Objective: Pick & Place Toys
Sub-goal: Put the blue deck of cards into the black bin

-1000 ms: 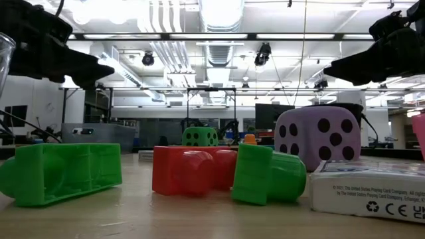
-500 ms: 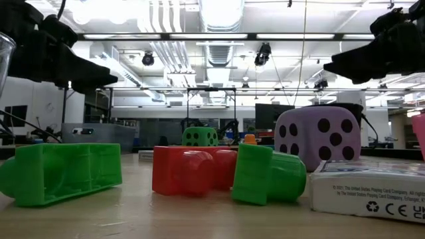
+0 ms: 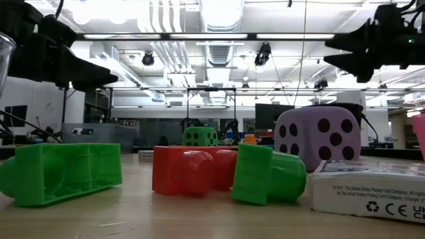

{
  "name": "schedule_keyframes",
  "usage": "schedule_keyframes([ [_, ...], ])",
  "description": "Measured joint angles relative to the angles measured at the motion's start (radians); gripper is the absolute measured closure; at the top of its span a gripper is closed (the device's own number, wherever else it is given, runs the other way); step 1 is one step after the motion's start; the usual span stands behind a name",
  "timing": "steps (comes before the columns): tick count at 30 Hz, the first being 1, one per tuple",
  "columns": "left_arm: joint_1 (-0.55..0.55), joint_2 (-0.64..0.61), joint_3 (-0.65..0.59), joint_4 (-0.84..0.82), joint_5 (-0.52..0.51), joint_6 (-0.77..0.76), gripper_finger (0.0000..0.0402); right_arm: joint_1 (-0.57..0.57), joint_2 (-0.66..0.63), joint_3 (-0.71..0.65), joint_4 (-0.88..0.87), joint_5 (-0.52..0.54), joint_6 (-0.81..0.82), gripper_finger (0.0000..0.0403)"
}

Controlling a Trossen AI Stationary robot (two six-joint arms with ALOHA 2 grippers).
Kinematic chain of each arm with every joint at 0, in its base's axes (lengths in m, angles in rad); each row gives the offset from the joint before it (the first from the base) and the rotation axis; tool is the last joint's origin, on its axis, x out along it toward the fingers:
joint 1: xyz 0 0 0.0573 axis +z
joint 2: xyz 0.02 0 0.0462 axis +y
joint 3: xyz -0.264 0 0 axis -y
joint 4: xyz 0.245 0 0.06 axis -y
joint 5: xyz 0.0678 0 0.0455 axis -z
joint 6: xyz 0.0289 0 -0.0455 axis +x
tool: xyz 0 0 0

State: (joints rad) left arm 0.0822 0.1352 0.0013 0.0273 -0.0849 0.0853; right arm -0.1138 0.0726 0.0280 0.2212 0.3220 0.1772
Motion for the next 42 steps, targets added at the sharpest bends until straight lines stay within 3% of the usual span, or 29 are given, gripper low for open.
schedule_keyframes([
  [7,0.0,-0.001,0.0,0.019,-0.005,0.065,0.0142,0.0,0.053,0.0,0.006,0.025,0.01,0.0121],
  [12,0.0,-0.001,0.0,0.041,-0.011,0.064,0.0142,0.0,0.125,0.0,0.033,-0.027,0.033,0.0121],
  [18,0.0,-0.001,0.0,0.082,-0.105,-0.016,0.0139,0.0,0.274,0.02,0.047,-0.027,0.104,0.0121],
  [24,0.0,0.0,0.0,0.101,-0.141,-0.114,0.0081,0.001,0.495,0.11,0.048,-0.073,0.093,0.0121],
  [29,0.0,-0.001,0.0,0.16,-0.226,-0.212,0.0014,0.001,0.713,0.227,0.048,-0.103,0.028,0.0121],
  [31,0.0,-0.001,0.0,0.167,-0.259,-0.209,0.0006,0.002,0.796,0.283,0.048,-0.103,0.003,0.0121],
  [36,0.0,-0.001,0.0,0.171,-0.4,-0.237,0.0038,0.039,0.988,0.418,0.051,-0.107,-0.047,0.0121],
  [42,0.0,-0.001,0.0,0.167,-0.405,-0.303,0.0074,0.099,1.209,0.542,0.11,-0.082,-0.118,0.0121],
])
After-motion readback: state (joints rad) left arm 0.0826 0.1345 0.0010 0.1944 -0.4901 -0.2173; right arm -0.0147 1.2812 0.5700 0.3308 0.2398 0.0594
